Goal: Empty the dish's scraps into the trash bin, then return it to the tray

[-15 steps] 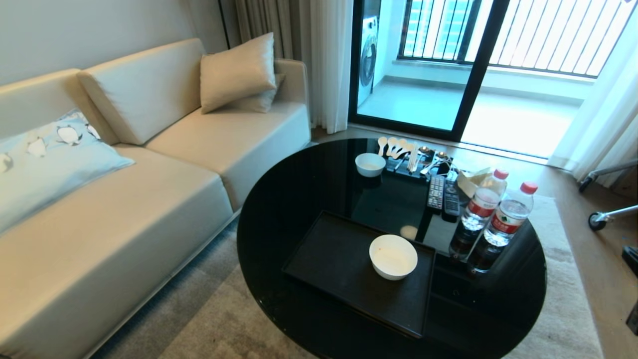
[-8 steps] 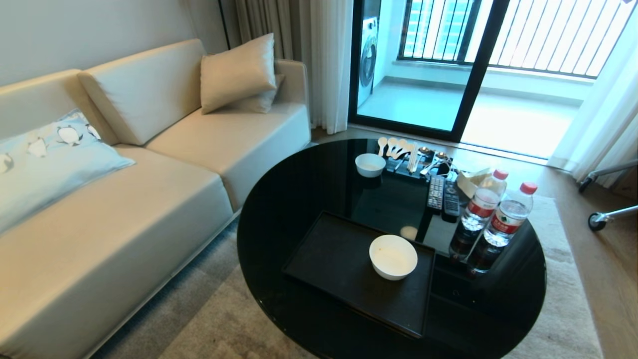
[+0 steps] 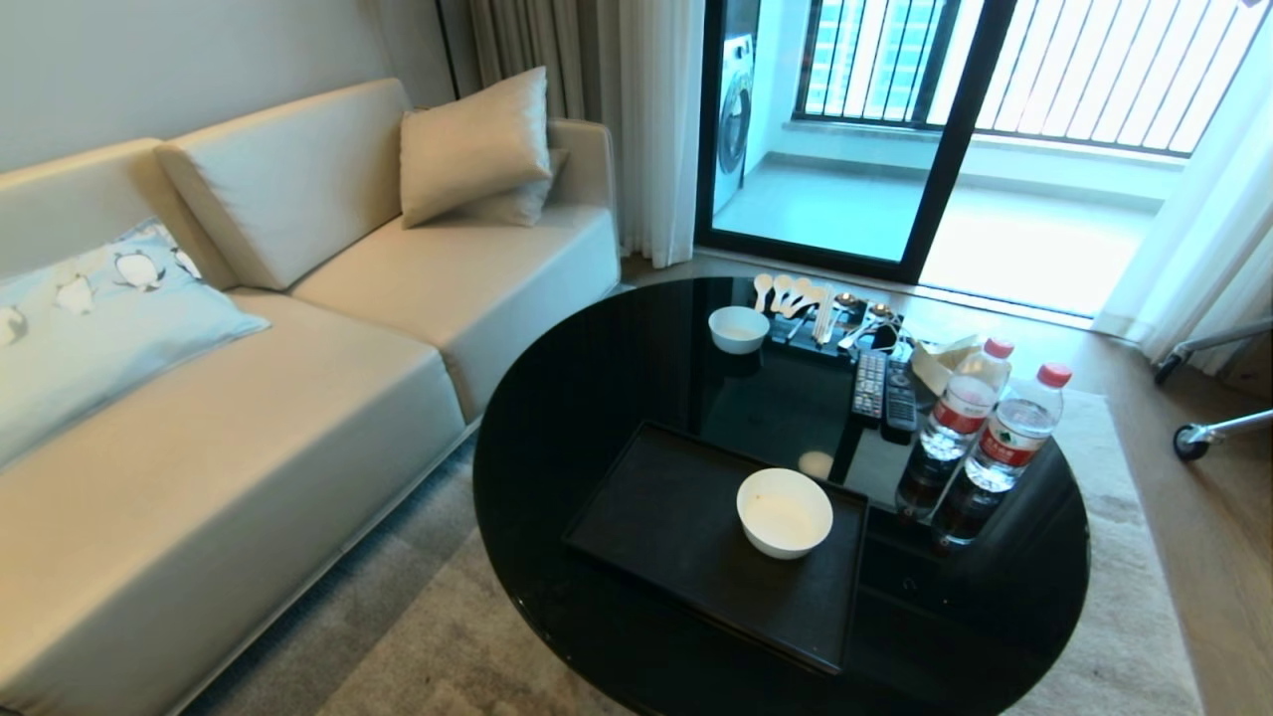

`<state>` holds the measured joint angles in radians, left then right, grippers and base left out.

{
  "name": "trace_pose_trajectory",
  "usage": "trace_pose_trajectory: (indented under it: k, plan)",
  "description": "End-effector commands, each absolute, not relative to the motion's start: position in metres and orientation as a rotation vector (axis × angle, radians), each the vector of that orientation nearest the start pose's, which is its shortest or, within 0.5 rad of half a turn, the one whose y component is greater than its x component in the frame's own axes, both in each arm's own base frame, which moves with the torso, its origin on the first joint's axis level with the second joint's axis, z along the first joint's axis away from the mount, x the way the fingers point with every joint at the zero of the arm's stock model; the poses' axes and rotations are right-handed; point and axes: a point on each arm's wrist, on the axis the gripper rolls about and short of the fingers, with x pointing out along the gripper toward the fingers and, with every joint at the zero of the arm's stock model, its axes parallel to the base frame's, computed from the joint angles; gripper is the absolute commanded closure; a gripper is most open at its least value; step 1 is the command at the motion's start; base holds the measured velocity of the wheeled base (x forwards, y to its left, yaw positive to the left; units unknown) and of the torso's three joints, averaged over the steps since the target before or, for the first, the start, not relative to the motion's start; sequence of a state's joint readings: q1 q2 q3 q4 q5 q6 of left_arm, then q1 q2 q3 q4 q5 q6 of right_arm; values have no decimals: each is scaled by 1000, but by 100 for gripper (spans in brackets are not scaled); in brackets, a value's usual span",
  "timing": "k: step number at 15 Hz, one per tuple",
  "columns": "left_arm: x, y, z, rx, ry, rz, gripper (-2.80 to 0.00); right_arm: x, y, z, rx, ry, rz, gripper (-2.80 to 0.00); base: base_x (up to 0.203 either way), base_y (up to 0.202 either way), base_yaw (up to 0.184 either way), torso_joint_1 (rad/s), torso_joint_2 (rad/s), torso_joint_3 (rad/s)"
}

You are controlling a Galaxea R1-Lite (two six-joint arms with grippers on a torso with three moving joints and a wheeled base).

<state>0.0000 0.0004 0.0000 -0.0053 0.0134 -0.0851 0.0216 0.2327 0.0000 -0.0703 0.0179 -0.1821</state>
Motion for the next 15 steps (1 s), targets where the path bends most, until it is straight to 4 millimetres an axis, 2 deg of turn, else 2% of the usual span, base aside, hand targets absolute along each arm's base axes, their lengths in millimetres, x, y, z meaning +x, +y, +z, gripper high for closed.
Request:
trace_pose_trajectory:
  k: [1,5,15]
  plan:
    - [-23,0,76,-86,-7,14,0,-12,1,79,-180,134,52,0,0,0,0,0,0,0]
    - [-23,0,76,-86,-7,14,0,-23,1,75,-135,0,45,0,0,0,0,0,0,0]
    - [-23,0,76,-86,-7,14,0,-23,1,75,-106,1,45,0,0,0,0,0,0,0]
